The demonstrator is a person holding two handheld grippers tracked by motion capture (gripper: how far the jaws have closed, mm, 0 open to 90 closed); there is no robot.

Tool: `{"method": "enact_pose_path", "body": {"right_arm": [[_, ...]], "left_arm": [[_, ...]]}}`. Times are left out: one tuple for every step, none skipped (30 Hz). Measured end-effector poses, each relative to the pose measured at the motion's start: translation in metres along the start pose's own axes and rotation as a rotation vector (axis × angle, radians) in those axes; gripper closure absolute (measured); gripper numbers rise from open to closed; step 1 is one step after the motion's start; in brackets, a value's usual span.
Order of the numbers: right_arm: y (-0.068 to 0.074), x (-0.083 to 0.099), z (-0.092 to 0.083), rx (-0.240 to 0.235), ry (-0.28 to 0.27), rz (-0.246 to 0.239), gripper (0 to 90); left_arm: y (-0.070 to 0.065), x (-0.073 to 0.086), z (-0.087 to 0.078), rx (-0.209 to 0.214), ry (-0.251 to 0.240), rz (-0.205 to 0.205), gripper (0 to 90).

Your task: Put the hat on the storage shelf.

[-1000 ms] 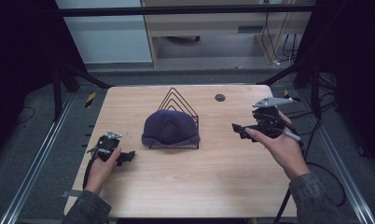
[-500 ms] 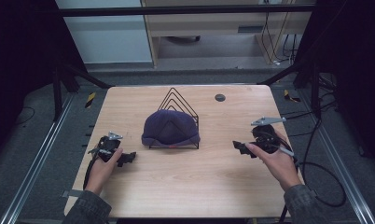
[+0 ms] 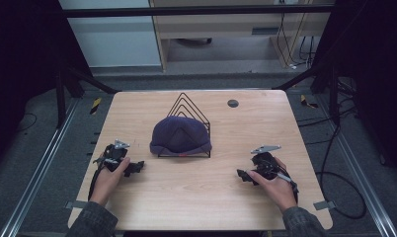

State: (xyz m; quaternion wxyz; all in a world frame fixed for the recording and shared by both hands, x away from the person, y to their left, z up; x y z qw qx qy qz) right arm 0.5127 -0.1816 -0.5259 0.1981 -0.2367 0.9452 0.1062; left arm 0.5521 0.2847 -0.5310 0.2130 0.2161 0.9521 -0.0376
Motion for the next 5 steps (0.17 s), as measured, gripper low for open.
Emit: {"method": "enact_pose_path", "body": {"right_arm": [[0.0002,0.0011,0.0021,-0.003,-0.004,0.004,8.3],[0.0,0.002,0.0036,0.02,-0.019,-0.012,8.5],[0.0,0.002,0.0036,0.02,-0.019,-0.012,8.5],[0.0012,0.0023,0.004,0.031,-0.016,-0.022,8.2],[0.0018,0.0026,0.0043,0.039,-0.014,-0.031,7.9]], "left_arm": [[0.0,0.0,0.0,0.0,0.0,0.001,0.0],[0.0001,-0.0001,0.0001,0.001,0.0,0.001,0.0],[0.0001,-0.0001,0.0001,0.001,0.0,0.001,0.0],[0.0002,-0.0001,0.0001,0.002,-0.001,0.003,0.0],[0.0002,-0.0002,0.0002,0.003,-0.001,0.004,0.0]]}}
Point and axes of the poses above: each handheld gripper's, and its own axes: z roughly forward along the jaws, x roughly out of its underside, y roughly to its left, the point moved 4 cm from there along z, roughly forward along the jaws, and after that the axes turned 15 degrees about y, right-handed, at the moved point
